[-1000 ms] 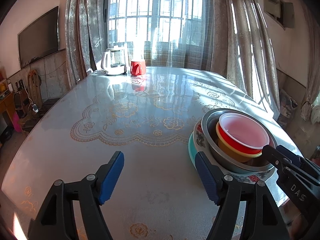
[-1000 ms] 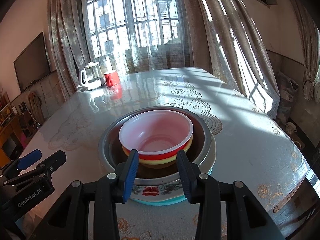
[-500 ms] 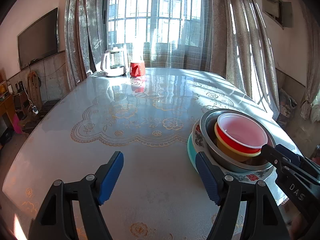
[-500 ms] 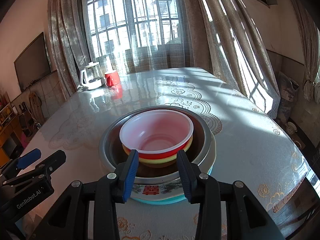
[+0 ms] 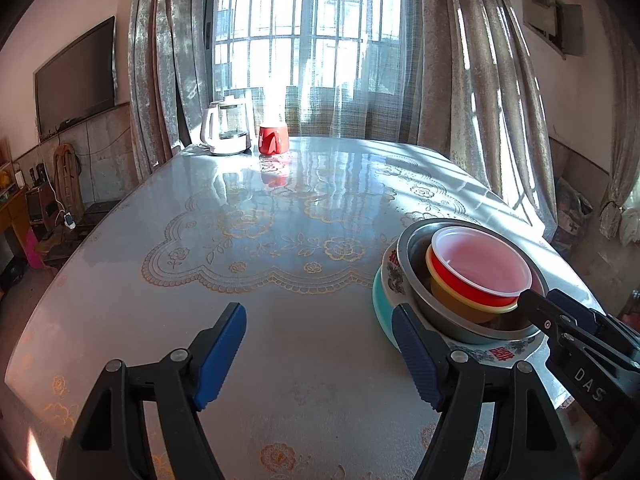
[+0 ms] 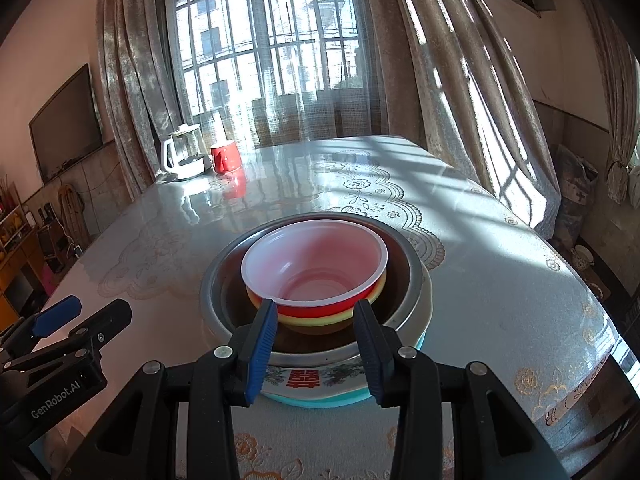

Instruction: Organize plates and bowls

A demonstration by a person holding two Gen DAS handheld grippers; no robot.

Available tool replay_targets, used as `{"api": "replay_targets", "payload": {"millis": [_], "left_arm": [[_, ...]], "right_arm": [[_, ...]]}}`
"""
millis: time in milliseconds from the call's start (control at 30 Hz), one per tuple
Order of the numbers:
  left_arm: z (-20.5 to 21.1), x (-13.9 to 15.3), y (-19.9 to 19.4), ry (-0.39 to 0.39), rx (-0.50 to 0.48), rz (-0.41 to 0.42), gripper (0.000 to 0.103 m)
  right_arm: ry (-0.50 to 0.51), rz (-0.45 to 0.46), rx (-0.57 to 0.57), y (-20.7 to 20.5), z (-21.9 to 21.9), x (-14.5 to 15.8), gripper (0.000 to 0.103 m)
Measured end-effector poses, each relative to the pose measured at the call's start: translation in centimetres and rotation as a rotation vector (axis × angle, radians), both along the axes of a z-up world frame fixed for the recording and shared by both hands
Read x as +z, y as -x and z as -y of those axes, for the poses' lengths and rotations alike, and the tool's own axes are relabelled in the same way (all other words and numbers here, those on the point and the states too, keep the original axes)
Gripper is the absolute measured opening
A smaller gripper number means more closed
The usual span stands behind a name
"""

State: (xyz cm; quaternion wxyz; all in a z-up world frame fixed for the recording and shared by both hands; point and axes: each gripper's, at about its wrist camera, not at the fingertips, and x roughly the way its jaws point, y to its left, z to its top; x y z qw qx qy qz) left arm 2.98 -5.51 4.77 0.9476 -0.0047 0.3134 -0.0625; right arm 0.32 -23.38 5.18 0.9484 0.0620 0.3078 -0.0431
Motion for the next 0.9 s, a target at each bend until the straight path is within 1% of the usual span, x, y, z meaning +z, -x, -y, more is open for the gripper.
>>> {"api": "replay_targets", "payload": {"millis": [533, 900], "left_arm": [[0.18, -0.16, 0.19, -0.001, -0.003, 0.001, 0.076], [-0.06, -0.25, 0.19, -0.012, -0.003, 0.032, 0.076]], "right_arm": [[0.001, 0.003, 0.003, 0.14, -0.15, 0.04, 0.04], [-0.005, 0.01, 0.007, 0.13, 0.02, 0.33, 0.04]]}}
